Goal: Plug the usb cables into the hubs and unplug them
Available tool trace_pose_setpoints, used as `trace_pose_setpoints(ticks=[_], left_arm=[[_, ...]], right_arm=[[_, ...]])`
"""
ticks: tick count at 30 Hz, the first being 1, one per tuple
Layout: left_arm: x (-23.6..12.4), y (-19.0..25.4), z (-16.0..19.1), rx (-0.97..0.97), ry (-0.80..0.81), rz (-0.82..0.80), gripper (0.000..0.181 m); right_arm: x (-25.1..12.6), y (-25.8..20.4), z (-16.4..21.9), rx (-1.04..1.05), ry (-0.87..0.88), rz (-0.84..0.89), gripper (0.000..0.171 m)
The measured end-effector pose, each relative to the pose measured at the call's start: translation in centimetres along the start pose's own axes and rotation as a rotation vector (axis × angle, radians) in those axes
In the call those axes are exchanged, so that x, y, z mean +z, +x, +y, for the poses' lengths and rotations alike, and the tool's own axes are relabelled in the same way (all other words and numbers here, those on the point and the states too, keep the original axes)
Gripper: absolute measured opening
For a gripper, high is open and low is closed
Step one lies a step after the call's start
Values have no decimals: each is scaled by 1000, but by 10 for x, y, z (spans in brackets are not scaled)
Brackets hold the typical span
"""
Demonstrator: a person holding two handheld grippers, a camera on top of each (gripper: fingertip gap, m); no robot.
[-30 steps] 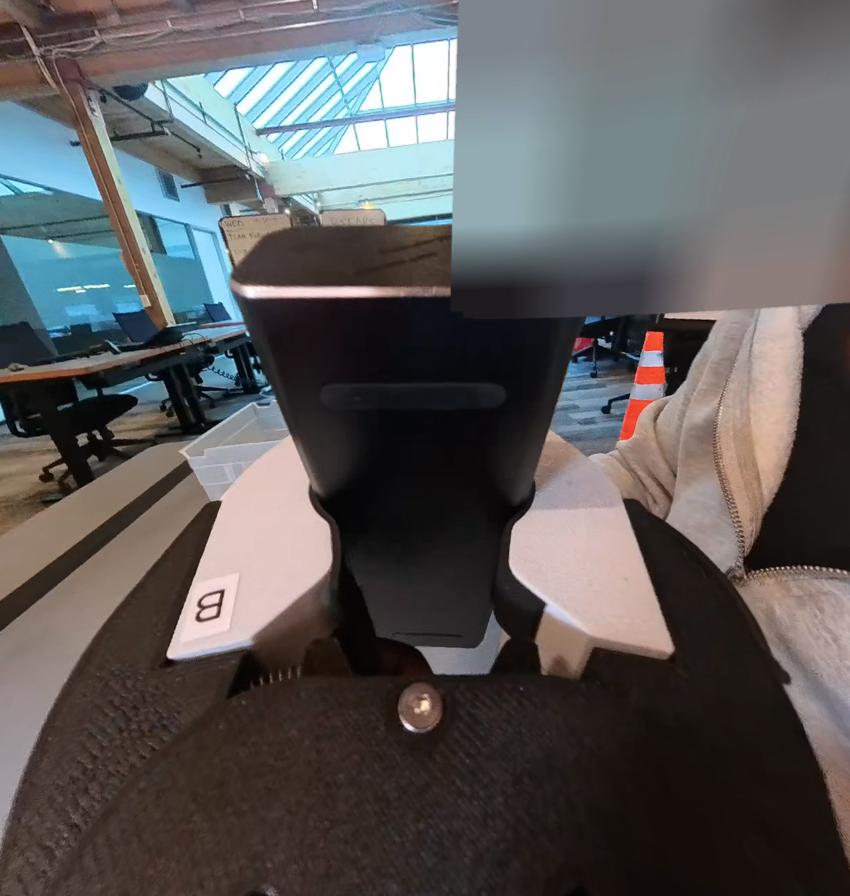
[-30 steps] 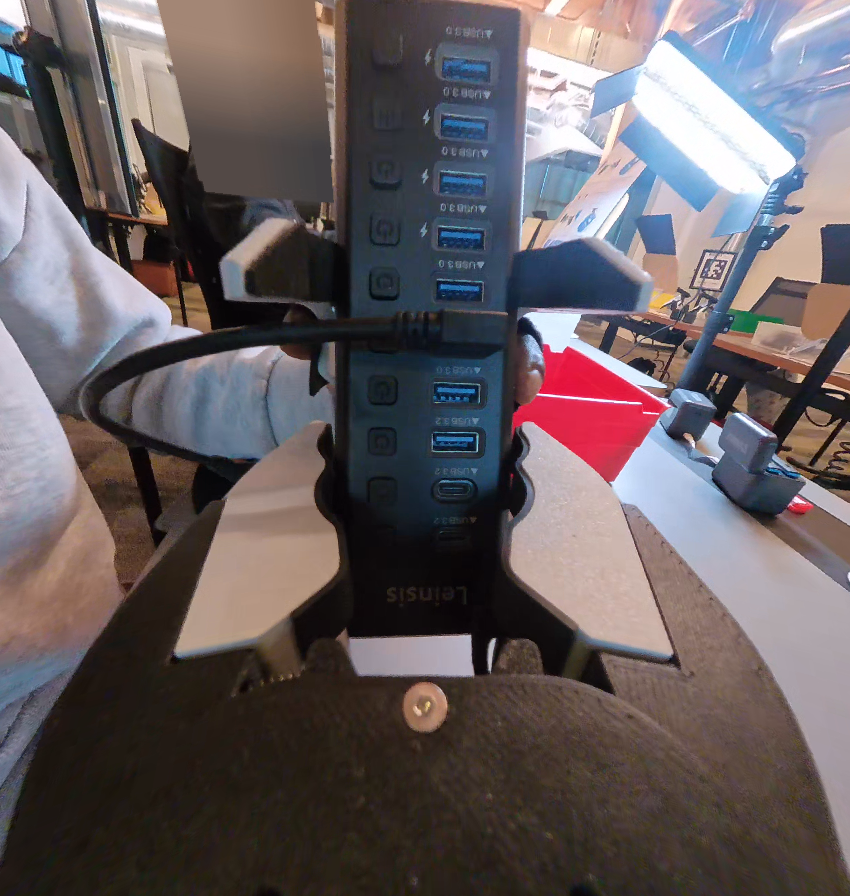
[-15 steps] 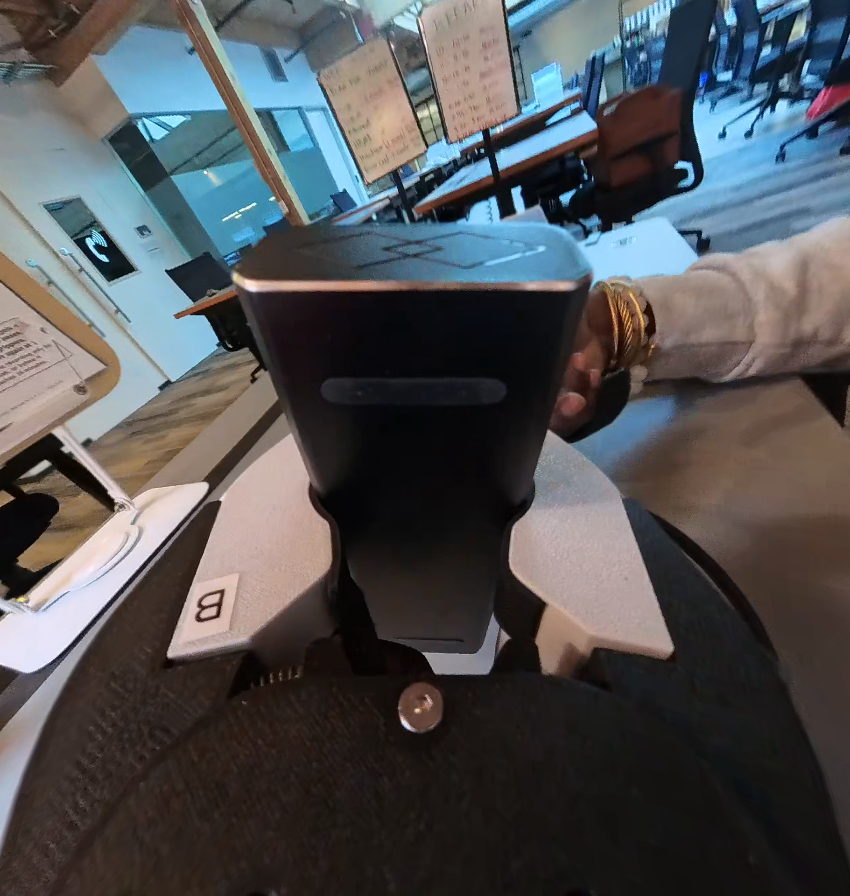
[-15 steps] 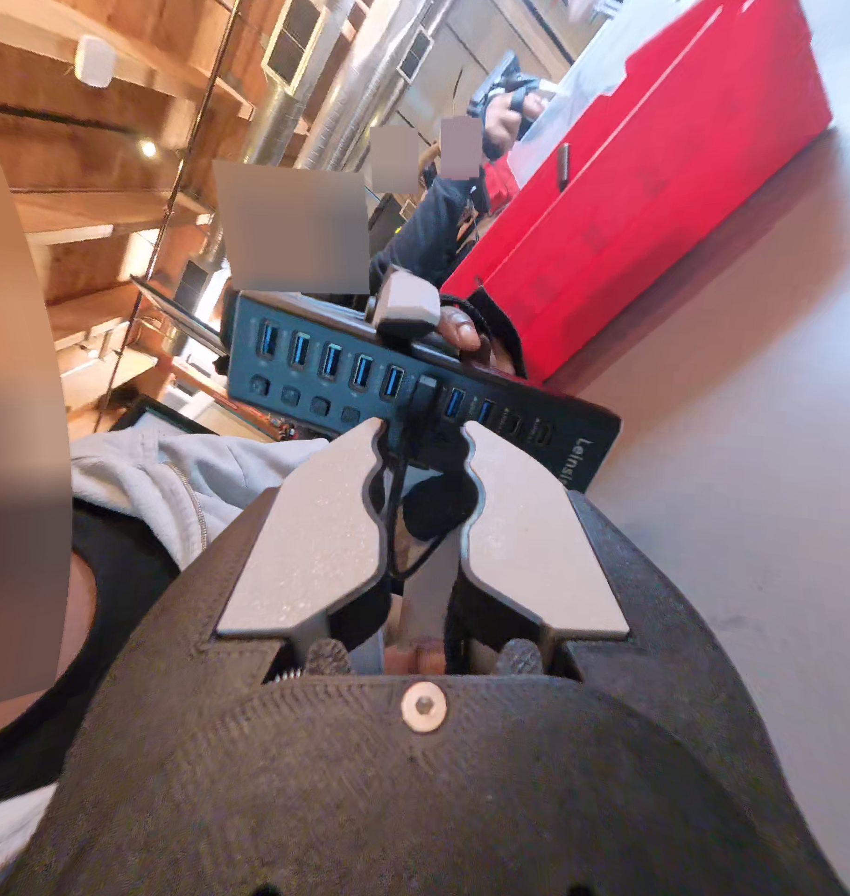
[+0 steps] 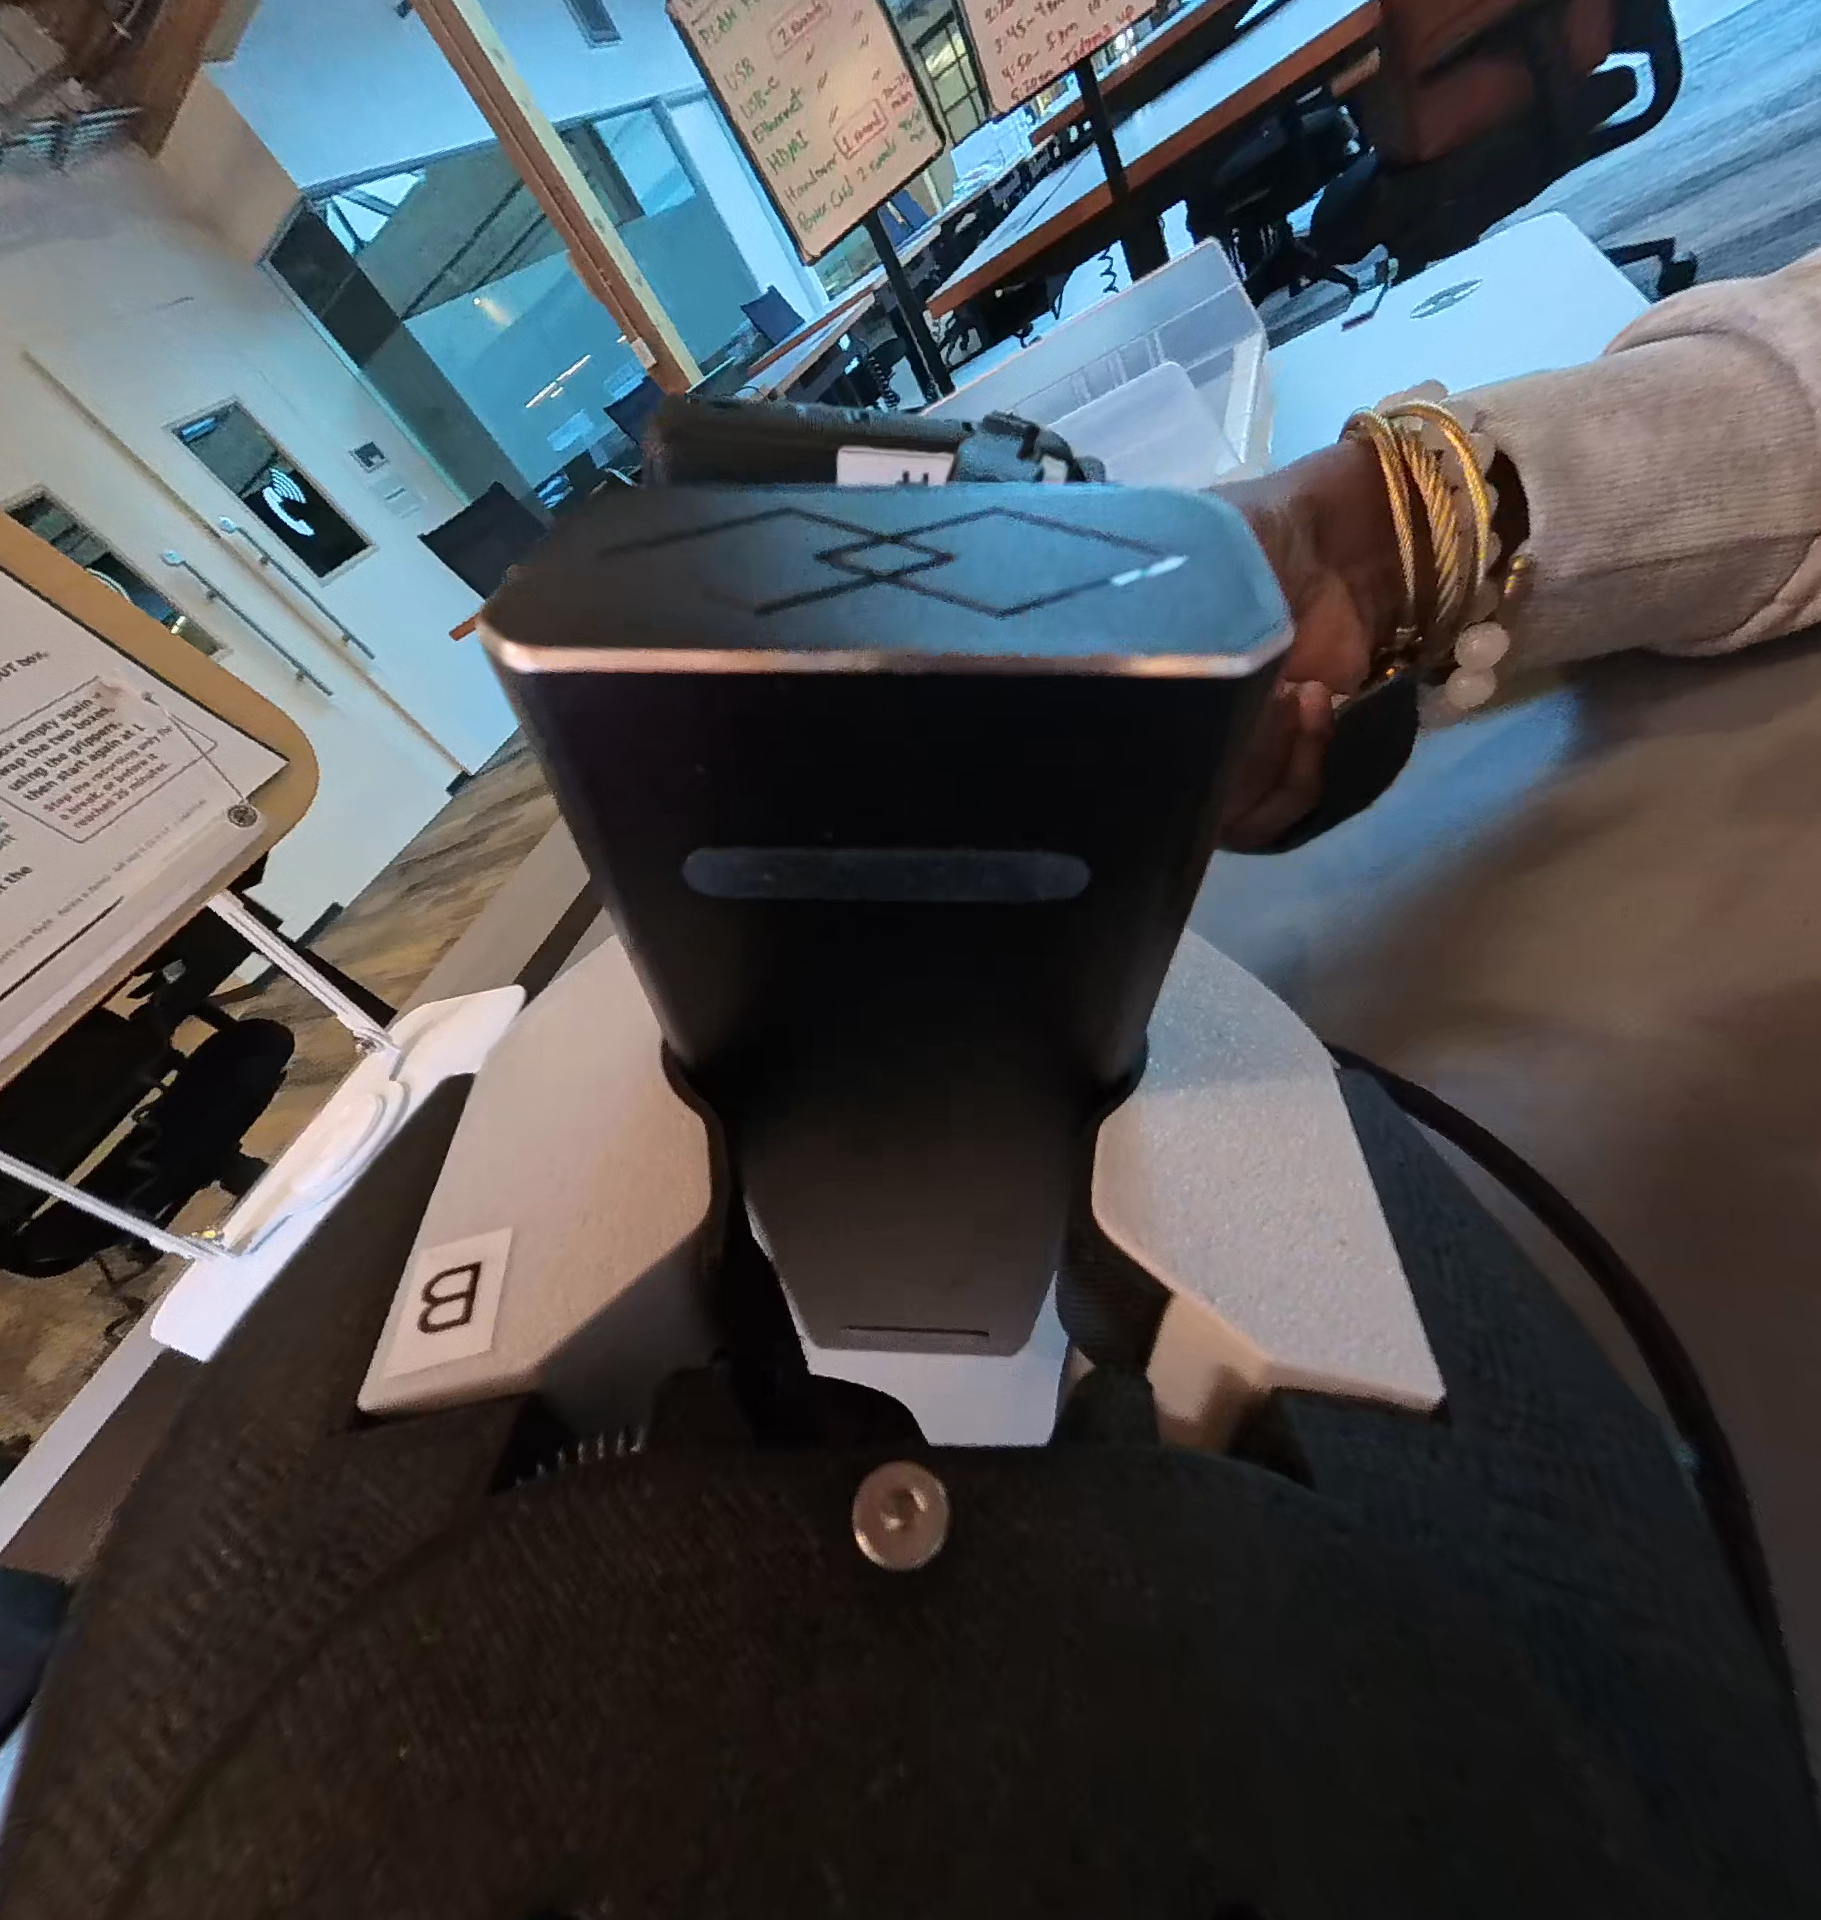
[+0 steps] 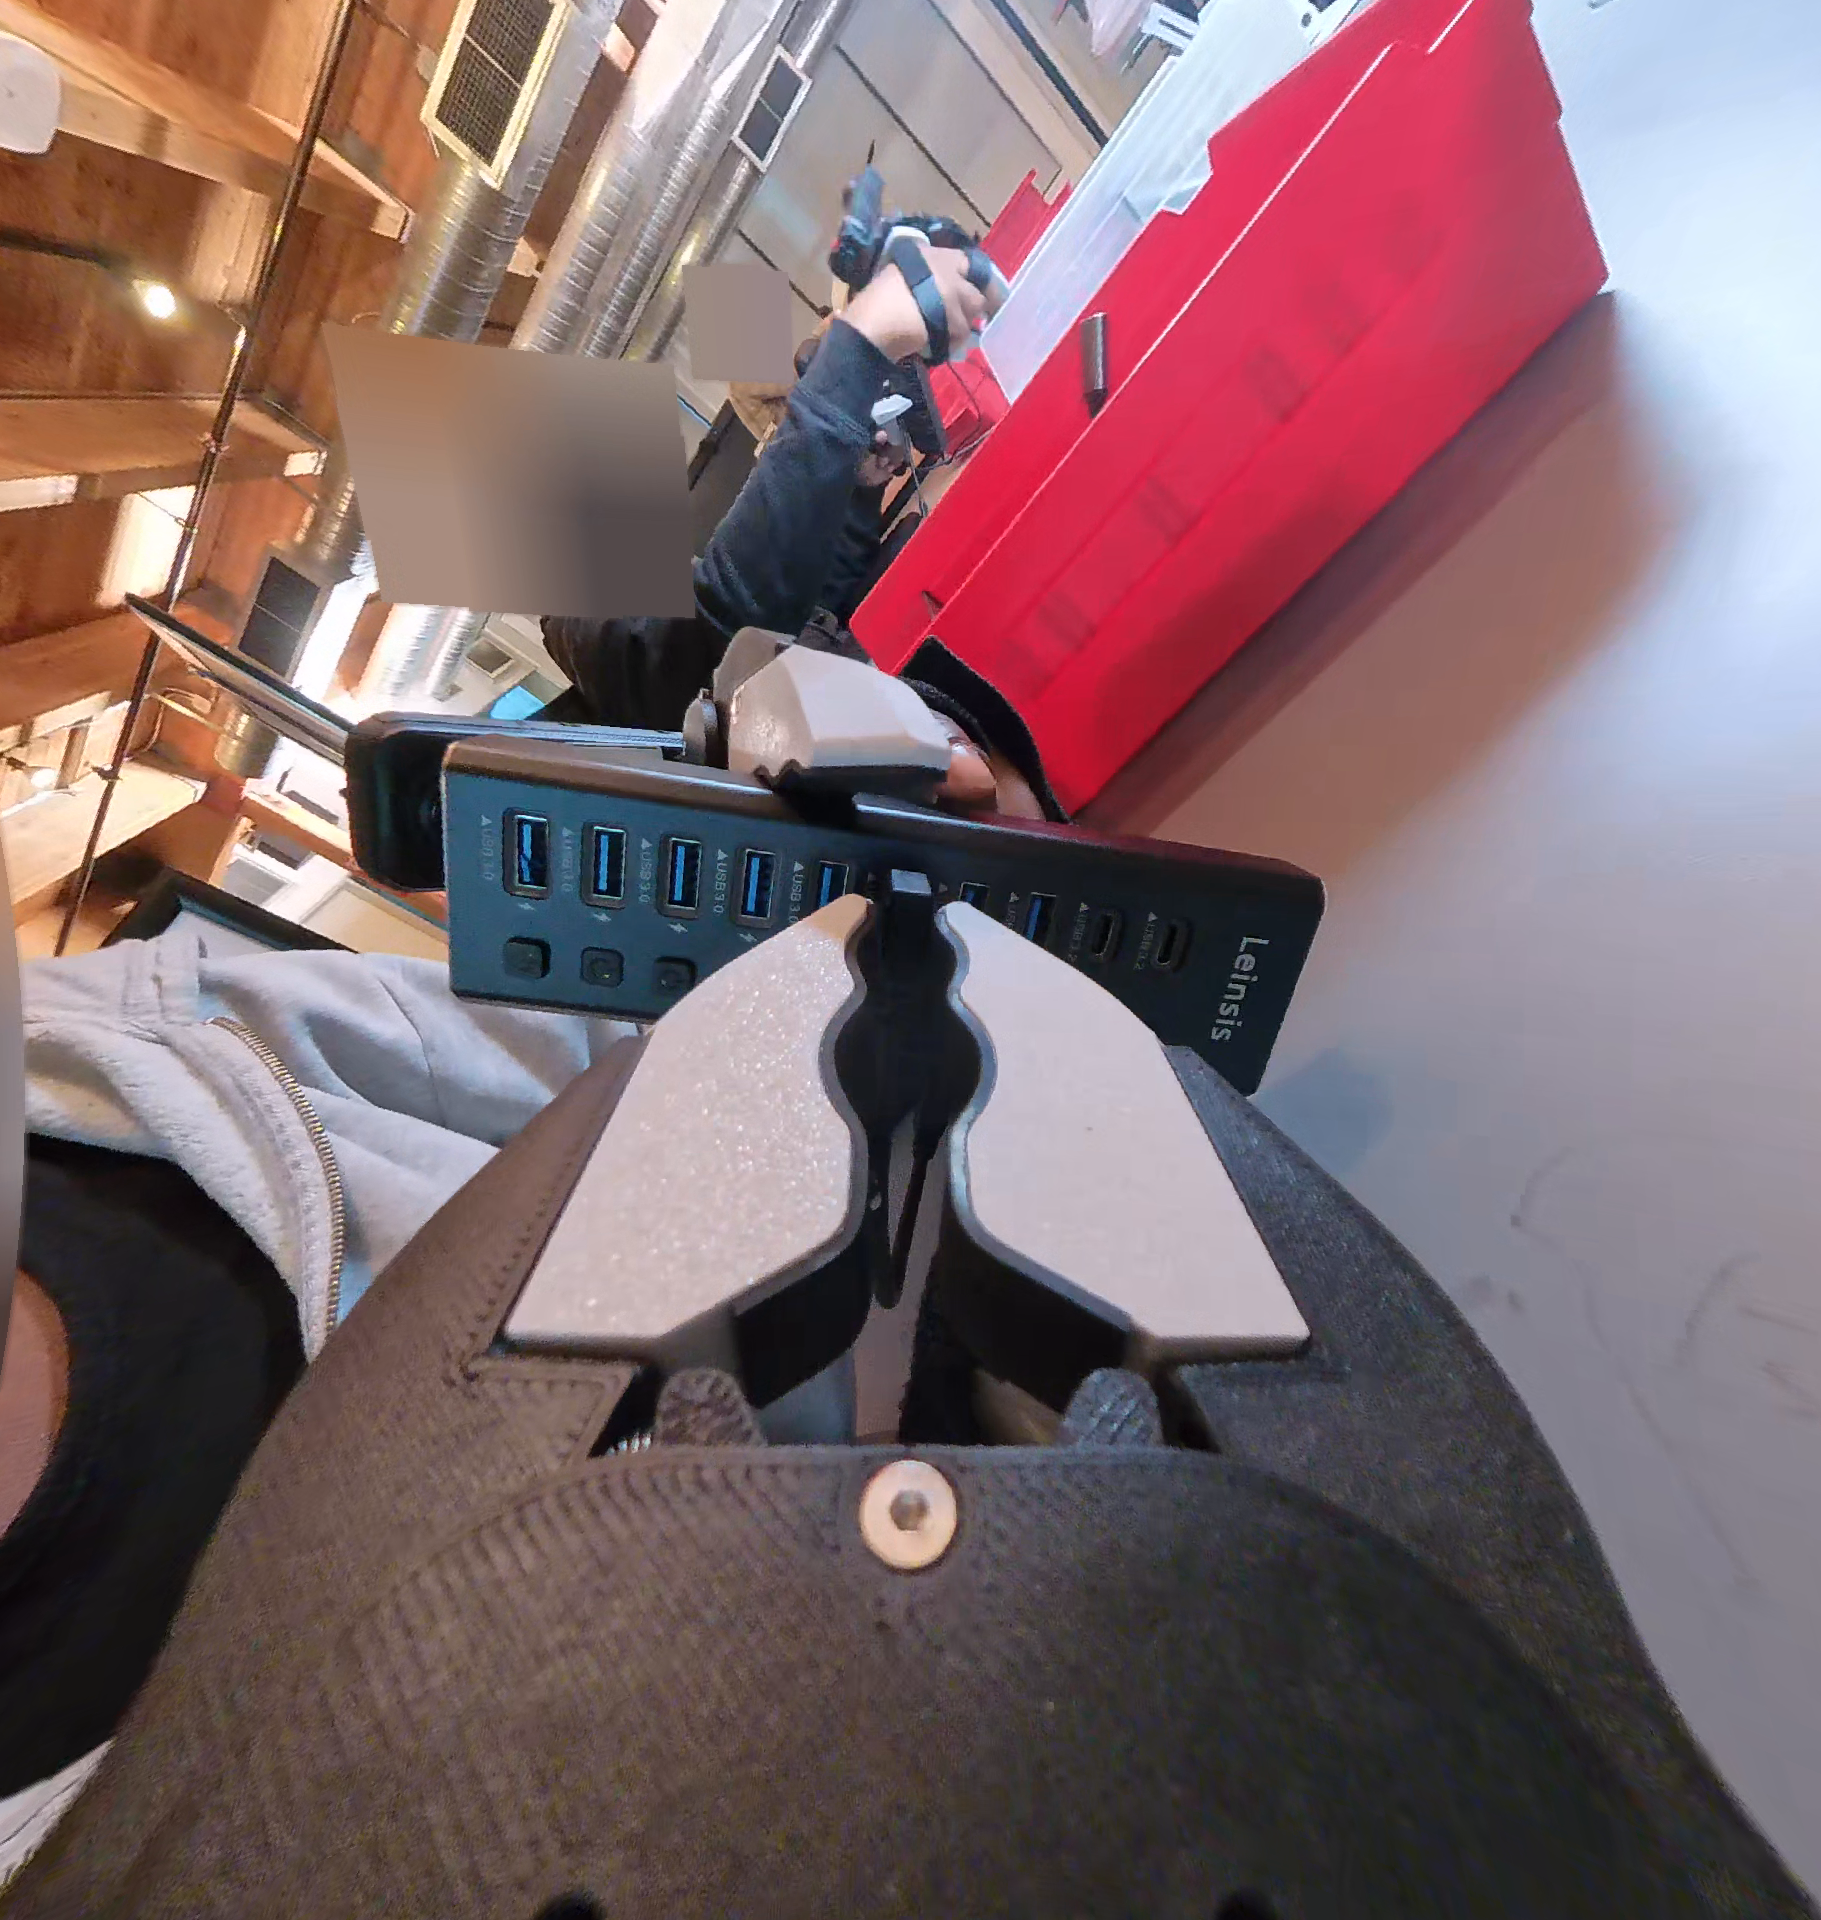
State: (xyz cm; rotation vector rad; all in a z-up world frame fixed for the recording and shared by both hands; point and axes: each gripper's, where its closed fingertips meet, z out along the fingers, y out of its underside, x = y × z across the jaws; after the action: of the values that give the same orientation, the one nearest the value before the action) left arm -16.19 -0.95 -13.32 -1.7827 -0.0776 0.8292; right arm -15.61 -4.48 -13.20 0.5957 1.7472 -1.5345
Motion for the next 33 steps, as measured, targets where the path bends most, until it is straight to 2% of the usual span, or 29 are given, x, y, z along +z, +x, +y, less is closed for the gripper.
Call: trace_pose_setpoints(ticks=[6,9,22,26,27,29,33], left_arm=[[2,-1,0,43,-28,-25,76],[3,-1,0,108,-57,-44,72],[5,-2,-5,121,-76,-65,72],[5,8,0,167,-77,-11,72],[5,10,2,165,-83,-5,72],[4,9,3,187,-87,-9,72],[2,4,0,208,-64,-37,71]], right_arm=[[-4,-2,-1,-26,-12,15,8],[-7,-3,-1,-54,-25,29,8],[-16,-9,-3,-152,-43,61,8],[-15,-6,8,-130,-92,19,9],[-14,-5,10,-114,-92,8,10],[-11,-13,14,-99,-110,-51,31],[-5,-12,9,-169,-37,-27,22]])
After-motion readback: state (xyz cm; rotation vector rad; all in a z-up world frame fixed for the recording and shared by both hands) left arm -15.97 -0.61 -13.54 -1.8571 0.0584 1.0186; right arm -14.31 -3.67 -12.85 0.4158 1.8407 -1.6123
